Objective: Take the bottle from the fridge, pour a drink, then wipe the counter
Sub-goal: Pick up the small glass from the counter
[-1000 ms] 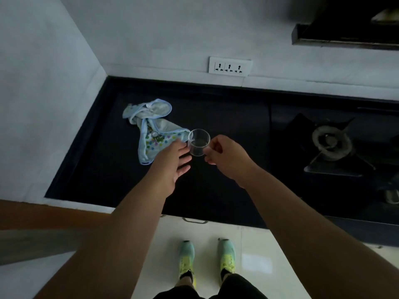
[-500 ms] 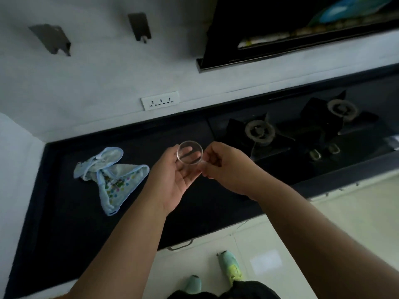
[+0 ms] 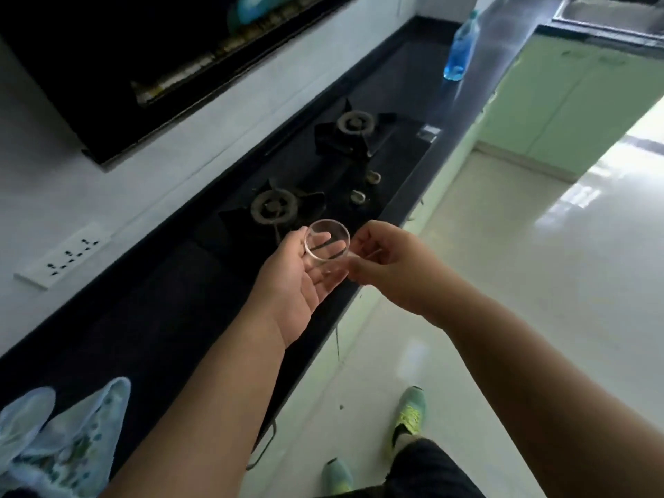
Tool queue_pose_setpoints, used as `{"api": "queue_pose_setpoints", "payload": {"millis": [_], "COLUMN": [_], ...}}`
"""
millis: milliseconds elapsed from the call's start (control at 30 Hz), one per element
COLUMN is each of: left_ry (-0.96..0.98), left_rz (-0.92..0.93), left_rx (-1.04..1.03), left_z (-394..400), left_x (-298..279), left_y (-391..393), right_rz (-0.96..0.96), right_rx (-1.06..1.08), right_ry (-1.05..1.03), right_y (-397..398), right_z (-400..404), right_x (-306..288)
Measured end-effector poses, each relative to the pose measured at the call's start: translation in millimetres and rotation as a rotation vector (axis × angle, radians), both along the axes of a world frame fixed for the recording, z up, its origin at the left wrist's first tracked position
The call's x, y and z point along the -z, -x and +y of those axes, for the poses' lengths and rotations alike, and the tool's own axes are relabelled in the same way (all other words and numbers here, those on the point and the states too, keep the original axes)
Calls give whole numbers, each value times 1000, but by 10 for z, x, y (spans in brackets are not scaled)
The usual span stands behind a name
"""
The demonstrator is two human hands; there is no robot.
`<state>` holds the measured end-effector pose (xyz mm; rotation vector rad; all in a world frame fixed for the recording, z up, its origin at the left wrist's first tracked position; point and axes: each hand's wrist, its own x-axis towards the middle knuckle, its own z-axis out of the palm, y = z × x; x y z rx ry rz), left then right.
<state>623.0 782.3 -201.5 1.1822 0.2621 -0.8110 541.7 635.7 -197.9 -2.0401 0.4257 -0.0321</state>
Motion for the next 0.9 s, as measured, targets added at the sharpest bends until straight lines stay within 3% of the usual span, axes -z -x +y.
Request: {"api": "queue_pose_setpoints", "payload": {"millis": [367, 900], "left_ry": [6, -22], "left_rz": [-7, 40], "left_rx": [386, 551], "left_z": [-2153, -4522], "left_x": [-17, 69], "left_y": [278, 187], "right_rz": [-63, -34], "right_rx": [418, 569], "right_ry": [47, 39], "right_y": [769, 886], "right_z": [-1688, -3838], "right_x": [24, 132]}}
